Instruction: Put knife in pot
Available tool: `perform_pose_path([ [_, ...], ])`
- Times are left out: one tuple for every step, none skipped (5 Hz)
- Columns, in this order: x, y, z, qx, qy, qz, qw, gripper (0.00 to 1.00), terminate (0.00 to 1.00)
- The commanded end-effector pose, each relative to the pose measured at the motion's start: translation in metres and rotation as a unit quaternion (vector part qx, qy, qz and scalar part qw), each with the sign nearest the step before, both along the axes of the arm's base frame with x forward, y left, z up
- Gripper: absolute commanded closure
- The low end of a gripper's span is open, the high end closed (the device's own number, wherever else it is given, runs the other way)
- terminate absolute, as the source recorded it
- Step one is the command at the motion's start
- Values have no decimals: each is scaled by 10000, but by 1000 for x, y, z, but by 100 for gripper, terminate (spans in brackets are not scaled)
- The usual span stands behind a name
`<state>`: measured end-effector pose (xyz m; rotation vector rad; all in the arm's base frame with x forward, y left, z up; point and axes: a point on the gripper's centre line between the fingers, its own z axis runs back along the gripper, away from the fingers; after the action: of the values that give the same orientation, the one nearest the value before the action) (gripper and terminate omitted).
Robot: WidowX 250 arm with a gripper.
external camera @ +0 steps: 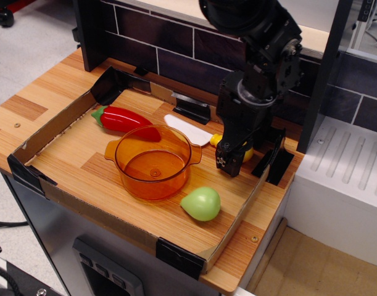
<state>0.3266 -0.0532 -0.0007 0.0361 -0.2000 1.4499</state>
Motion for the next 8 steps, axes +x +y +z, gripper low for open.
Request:
perform_pose_path([
  [15,5,3,-35,-65,-38,10000,100,0],
  [14,7,12,-20,-146,-95,9998,100,0],
  [8,9,27,147,-259,-110,9995,100,0],
  [3,11,55,150,-481,-197,9985,100,0],
  [1,10,82,251,-822,-614,9944,100,0],
  [-8,11,101,272,-1005,-1029,9892,100,0],
  [-23,25,112,161,-968,-936,9908,100,0],
  [-48,43,105,98,-693,-860,9938,100,0],
])
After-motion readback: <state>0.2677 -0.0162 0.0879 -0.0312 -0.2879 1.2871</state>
